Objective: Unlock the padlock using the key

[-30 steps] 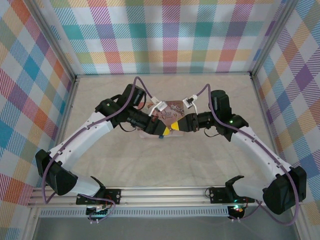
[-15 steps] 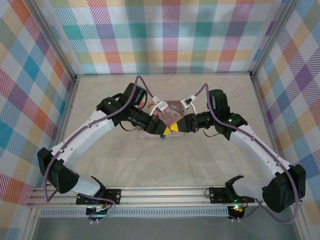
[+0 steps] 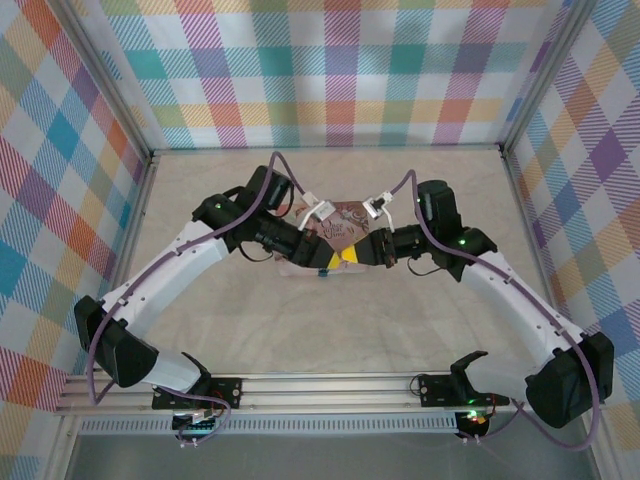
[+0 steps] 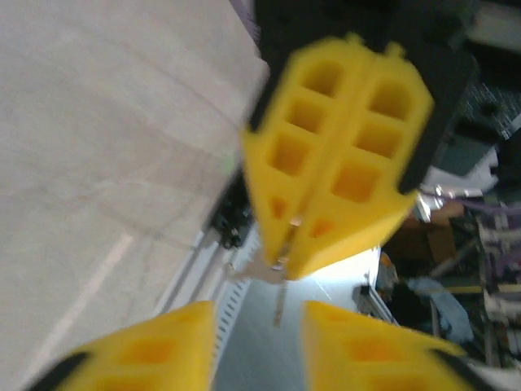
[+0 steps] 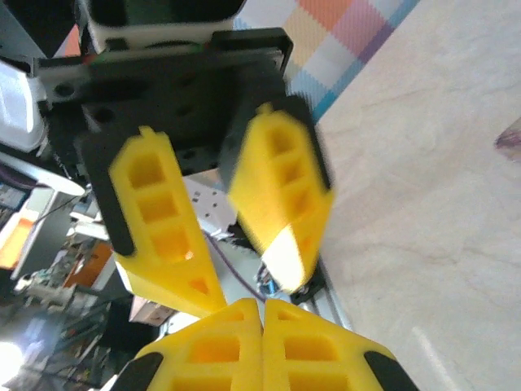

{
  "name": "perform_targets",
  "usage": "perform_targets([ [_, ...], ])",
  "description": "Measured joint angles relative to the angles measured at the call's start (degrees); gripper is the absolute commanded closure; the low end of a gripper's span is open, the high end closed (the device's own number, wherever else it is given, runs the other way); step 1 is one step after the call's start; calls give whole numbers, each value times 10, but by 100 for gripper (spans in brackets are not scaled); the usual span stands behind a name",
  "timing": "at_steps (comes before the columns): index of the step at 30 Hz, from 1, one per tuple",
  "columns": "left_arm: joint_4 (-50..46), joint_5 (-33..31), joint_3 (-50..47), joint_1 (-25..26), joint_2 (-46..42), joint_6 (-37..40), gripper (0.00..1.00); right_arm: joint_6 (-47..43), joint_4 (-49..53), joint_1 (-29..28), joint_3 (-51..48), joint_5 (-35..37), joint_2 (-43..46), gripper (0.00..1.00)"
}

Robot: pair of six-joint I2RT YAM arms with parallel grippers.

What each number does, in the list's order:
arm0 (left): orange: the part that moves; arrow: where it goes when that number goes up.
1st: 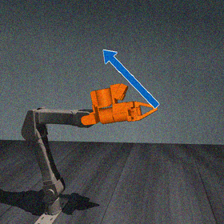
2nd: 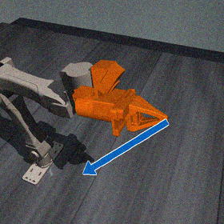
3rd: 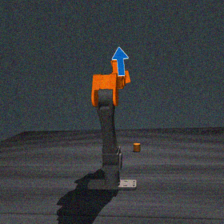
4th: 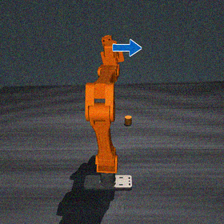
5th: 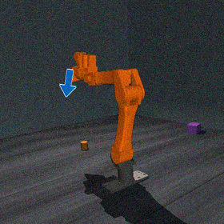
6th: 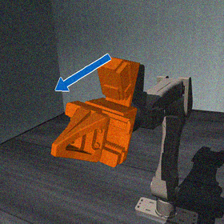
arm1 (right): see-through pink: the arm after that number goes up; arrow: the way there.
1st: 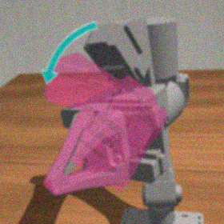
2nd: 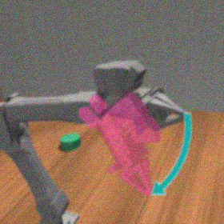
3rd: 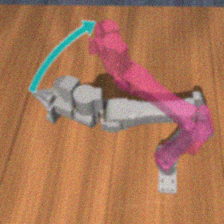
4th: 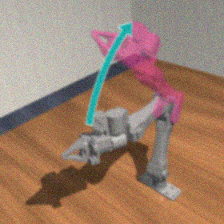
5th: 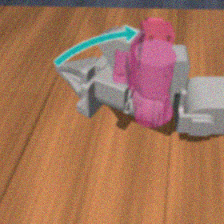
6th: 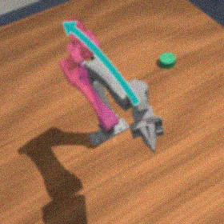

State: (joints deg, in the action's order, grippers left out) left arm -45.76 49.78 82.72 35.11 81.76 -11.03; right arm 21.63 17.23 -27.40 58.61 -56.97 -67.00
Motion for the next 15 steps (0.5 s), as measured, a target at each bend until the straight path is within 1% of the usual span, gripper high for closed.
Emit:
perform_targets([
  [1,24,-9,-16,-13,-10,-17,37,2,-5,0,-1,14,4,100],
  [4,99,-49,-82,-51,-53,-86,35,14,-28,0,-8,60,14,100],
  [5,125,-66,-107,-60,-71,-111,28,21,-41,0,-14,76,15,100],
  [6,149,-86,-129,-68,-89,-134,26,29,-54,0,-19,91,16,100],
  [9,224,-137,-186,-71,-136,-202,26,58,-96,0,-40,138,14,100],
  [12,317,-174,-244,-70,-173,-268,26,92,-143,0,-55,175,4,100],
  [15,374,-213,-278,-66,-187,-309,25,122,-183,0,-60,205,-13,100],
])
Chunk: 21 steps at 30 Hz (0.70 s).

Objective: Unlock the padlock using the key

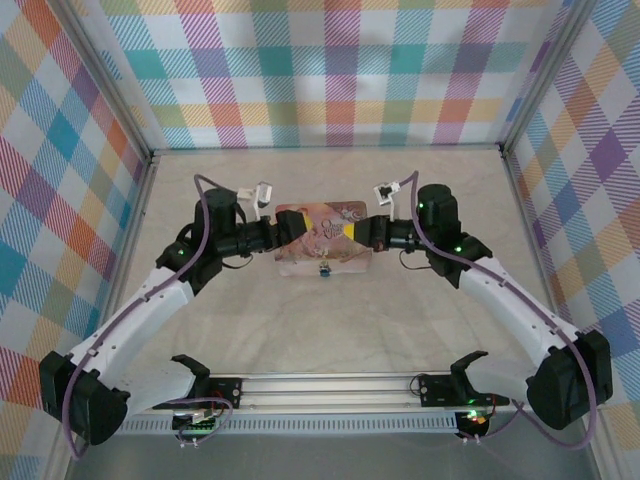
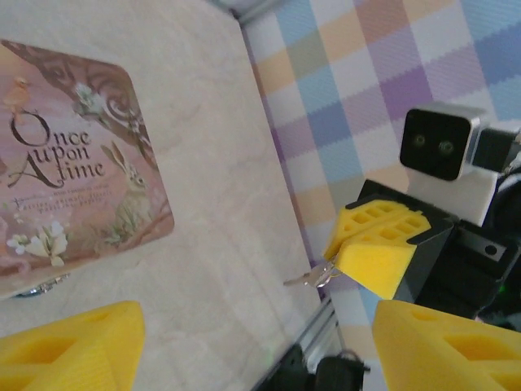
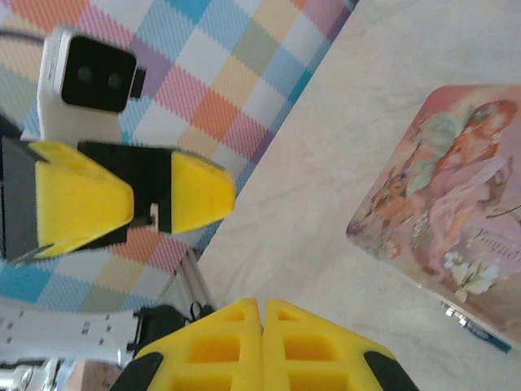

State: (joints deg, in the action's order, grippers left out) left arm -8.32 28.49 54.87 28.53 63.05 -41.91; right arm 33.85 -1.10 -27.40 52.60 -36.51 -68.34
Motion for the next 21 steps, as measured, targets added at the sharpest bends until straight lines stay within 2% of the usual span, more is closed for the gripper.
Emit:
perform_targets([
  [6,71,-115,-28,45,3,-40,20,50,-70,0,-14,52,-17,100],
  [9,118,-136,-45,55,8,-50,15,68,-97,0,-16,69,-18,100],
  [12,165,-126,-45,56,33,-57,25,86,-128,0,-20,75,-21,100],
  [14,201,-109,-45,56,51,-66,37,101,-151,0,-28,76,-22,100],
  [16,243,-93,-46,56,64,-73,44,113,-170,0,-34,76,-24,100],
  [19,314,-64,-51,58,78,-87,51,127,-188,-2,-36,75,-25,100],
  [21,361,-43,-51,59,90,-98,51,137,-208,-5,-39,73,-25,100],
])
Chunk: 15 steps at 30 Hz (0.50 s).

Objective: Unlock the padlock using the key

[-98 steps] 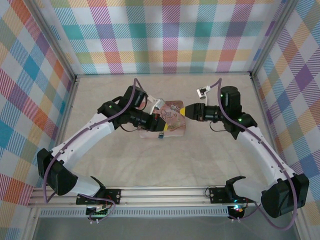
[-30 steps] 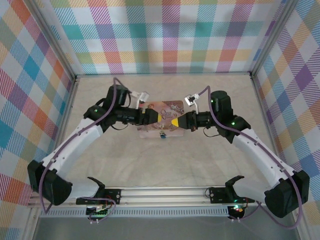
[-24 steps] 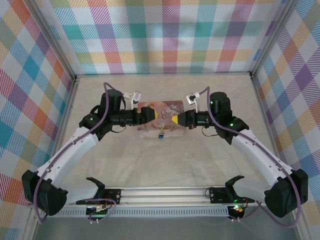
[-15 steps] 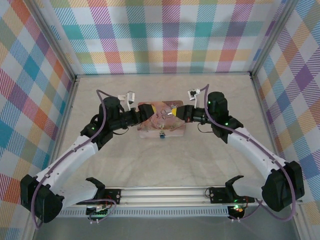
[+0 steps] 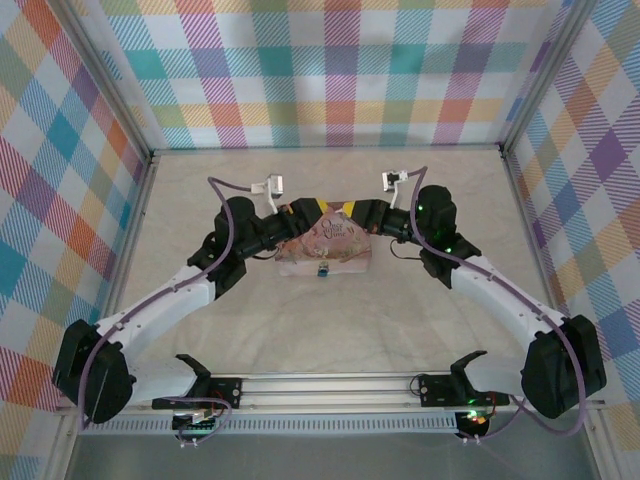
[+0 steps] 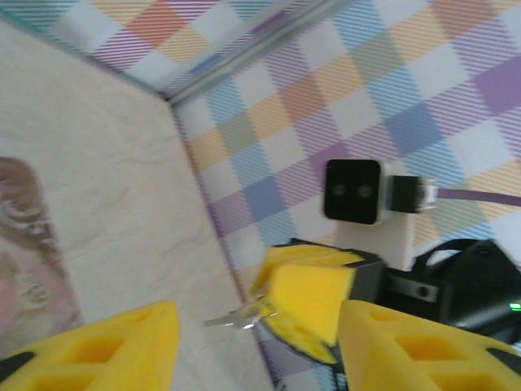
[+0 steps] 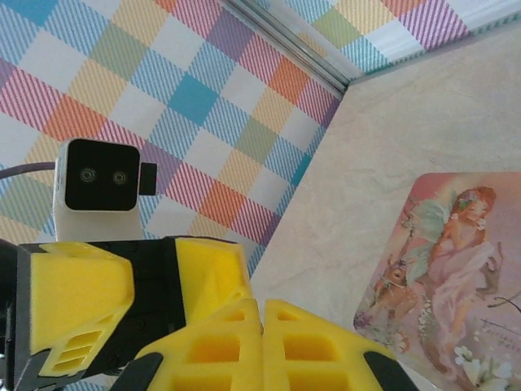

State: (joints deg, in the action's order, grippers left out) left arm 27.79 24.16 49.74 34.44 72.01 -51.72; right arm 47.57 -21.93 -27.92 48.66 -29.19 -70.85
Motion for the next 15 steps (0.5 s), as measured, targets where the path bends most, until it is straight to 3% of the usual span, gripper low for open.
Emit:
perform_targets([
  [10,56,47,0,12,31,-10,44,34,-76,-3,-23,-3,0,100],
  [15,57,50,0,14,31,-10,51,42,-89,-3,-24,-4,0,100],
])
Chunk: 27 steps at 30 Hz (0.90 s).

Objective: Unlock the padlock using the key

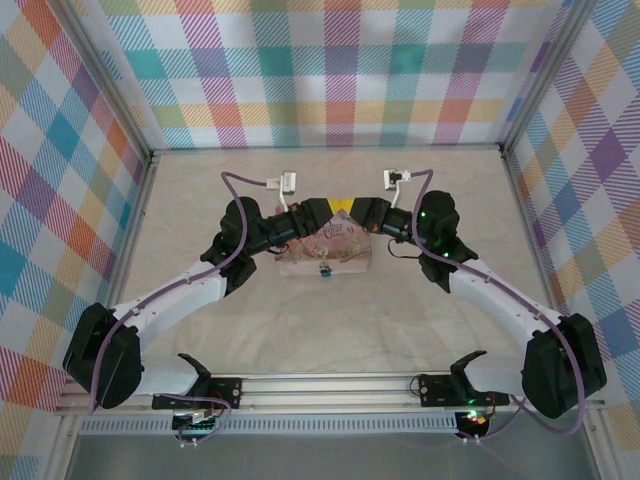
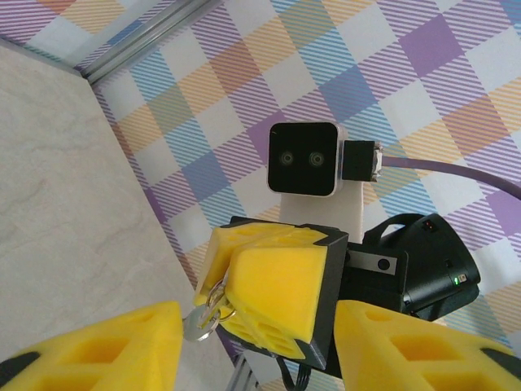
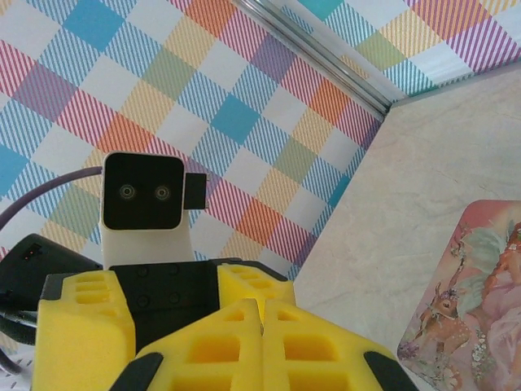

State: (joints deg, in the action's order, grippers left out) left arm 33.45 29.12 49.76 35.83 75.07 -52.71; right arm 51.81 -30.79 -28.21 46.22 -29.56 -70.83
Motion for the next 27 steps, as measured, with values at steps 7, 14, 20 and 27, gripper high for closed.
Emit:
perform_targets([
  [7,-1,-2,0,0,0,4,59,7,-7,0,-8,-1,0,100],
  [14,-6,-12,3,0,0,15,84,18,-32,0,-13,-2,3,100],
  [20,-18,-15,11,0,0,24,100,20,-41,1,-15,-1,9,100],
  [27,-90,-11,46,1,0,56,100,3,14,1,-19,0,24,60],
])
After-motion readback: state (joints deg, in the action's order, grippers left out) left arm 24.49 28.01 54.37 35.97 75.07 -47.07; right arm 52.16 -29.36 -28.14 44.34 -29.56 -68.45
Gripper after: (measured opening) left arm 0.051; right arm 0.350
